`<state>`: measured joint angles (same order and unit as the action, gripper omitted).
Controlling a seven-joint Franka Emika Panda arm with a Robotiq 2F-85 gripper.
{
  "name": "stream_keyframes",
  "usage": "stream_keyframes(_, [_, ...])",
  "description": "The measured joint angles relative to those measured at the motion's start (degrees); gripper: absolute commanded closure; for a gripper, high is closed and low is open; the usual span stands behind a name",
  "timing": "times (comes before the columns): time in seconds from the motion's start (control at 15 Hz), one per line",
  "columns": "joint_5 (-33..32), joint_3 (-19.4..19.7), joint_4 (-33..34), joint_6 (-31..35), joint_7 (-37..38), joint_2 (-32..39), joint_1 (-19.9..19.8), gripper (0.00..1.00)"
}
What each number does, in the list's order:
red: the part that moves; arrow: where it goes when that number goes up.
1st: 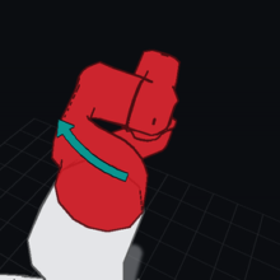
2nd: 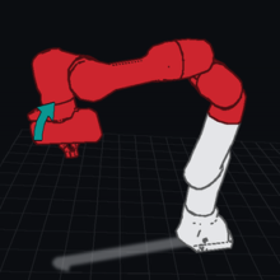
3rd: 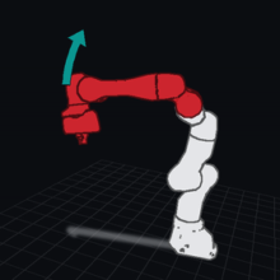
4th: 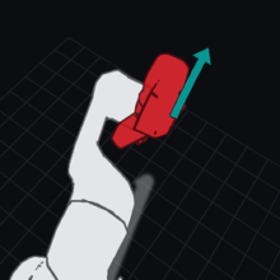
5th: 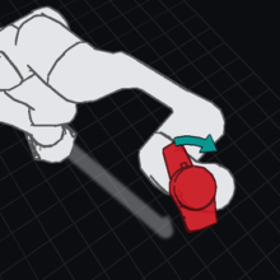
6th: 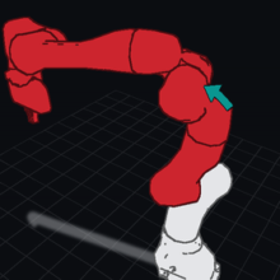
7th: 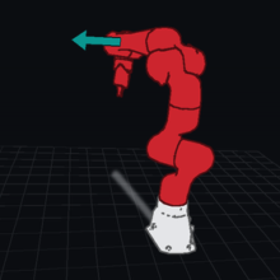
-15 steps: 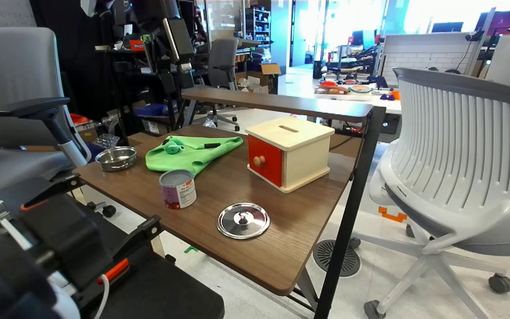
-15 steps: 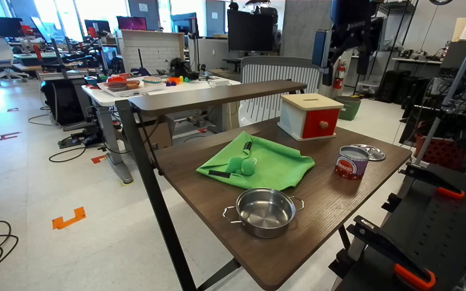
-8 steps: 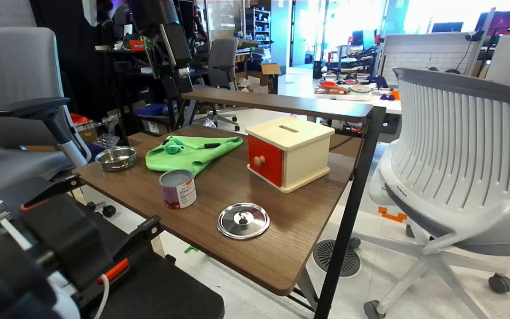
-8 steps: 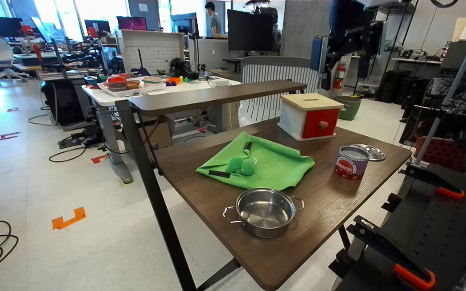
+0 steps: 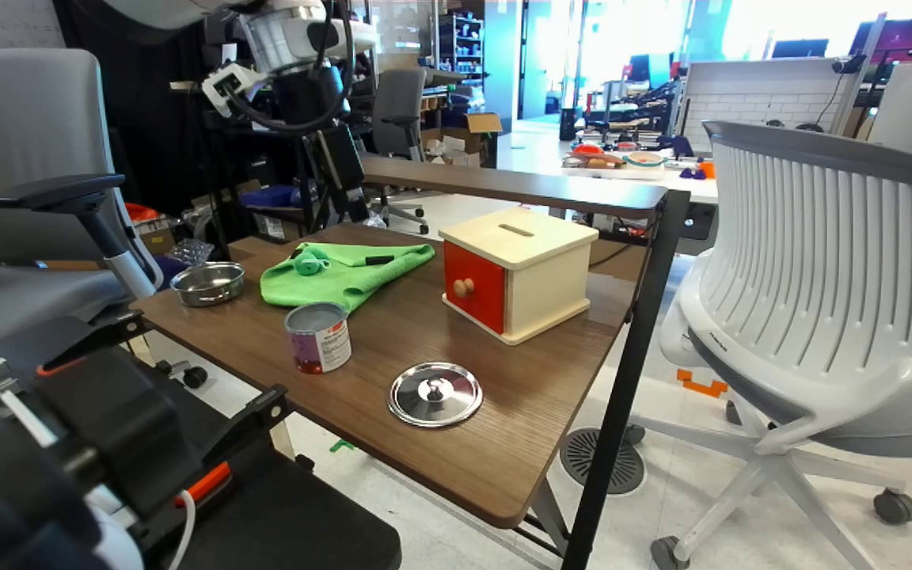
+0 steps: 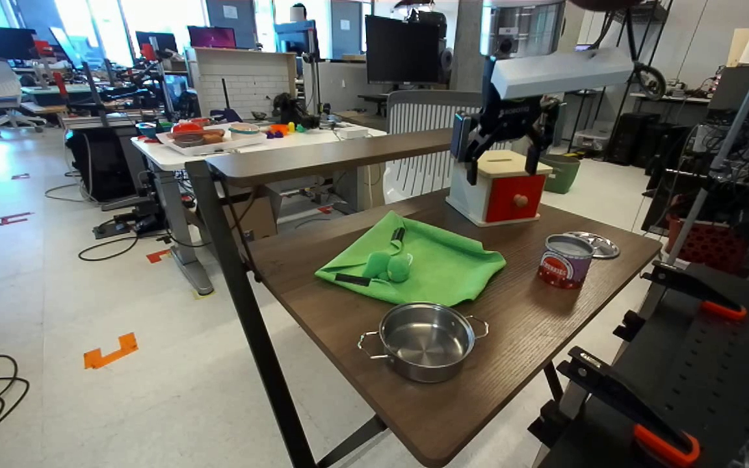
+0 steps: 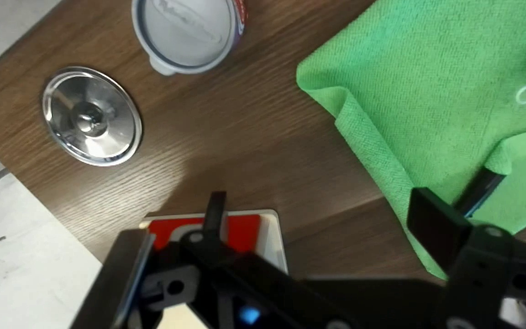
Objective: Fold the green cloth
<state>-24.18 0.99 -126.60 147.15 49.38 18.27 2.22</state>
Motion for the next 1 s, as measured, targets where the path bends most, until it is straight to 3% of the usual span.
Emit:
stream_keyframes(0.27, [3.1, -0.1, 4.1, 5.4, -13.6, 6.4, -1.7, 0.00])
stream_keyframes(0.47, [8.7, -4.2, 7.8, 6.4, -27.0, 10.6, -5.9, 0.00])
stream_keyframes(0.6, [13.5, -4.5, 10.5, 6.4, -34.9, 13.1, -6.1, 0.00])
stream_keyframes(1.0, [16.9, -3.6, 18.2, 6.1, -42.4, 19.3, -4.5, 0.00])
